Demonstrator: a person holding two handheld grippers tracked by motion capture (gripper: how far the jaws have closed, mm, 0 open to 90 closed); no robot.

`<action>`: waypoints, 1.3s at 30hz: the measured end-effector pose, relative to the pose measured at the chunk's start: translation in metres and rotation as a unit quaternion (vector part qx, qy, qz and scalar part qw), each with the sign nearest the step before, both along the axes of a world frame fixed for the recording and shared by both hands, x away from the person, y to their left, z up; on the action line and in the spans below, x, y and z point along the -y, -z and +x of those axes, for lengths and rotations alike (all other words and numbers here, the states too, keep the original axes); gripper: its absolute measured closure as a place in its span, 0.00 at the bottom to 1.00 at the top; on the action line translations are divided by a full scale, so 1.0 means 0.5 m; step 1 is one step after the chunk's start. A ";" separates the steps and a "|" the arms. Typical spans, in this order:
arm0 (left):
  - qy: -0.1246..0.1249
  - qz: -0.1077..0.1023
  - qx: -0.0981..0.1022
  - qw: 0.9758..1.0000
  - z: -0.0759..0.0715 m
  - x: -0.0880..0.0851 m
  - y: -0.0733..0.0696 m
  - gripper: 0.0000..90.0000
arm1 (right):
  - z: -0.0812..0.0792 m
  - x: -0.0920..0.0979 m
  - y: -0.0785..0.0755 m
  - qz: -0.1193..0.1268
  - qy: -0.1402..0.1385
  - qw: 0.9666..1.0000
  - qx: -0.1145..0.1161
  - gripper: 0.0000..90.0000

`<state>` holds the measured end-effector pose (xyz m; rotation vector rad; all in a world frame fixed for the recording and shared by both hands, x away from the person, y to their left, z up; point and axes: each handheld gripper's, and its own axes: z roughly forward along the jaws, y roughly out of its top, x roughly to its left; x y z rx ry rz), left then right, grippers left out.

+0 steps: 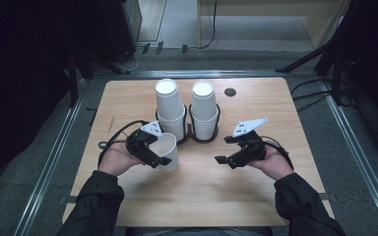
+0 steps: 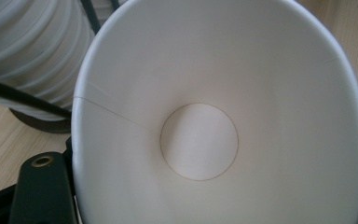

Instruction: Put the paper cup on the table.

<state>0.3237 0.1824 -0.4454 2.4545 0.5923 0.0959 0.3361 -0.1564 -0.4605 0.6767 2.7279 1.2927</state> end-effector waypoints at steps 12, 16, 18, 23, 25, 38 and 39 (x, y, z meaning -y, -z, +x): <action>-0.040 -0.007 -0.004 0.999 0.001 -0.054 -0.003 0.21 | 0.006 0.027 0.001 -0.004 0.006 1.000 0.007 0.20; -0.054 -0.011 -0.004 0.998 0.002 -0.074 -0.004 0.21 | 0.012 0.030 0.006 -0.014 0.011 1.000 0.013 0.22; -0.060 -0.012 -0.004 0.998 0.002 -0.083 -0.004 0.21 | 0.014 0.030 0.007 -0.012 0.012 1.000 0.013 0.22; -0.074 -0.014 -0.008 0.997 0.005 -0.104 -0.003 0.21 | 0.016 0.028 0.009 -0.012 0.014 1.000 0.011 0.22; -0.080 -0.015 -0.008 0.997 0.007 -0.113 -0.003 0.21 | 0.016 0.028 0.010 -0.016 0.012 1.000 0.012 0.22; -0.135 -0.018 -0.014 0.991 0.029 -0.181 0.002 0.21 | 0.011 0.031 0.014 -0.022 0.016 1.000 0.006 0.22; -0.140 -0.017 -0.014 0.990 0.030 -0.186 0.002 0.21 | 0.011 0.031 0.015 -0.023 0.015 1.000 0.007 0.22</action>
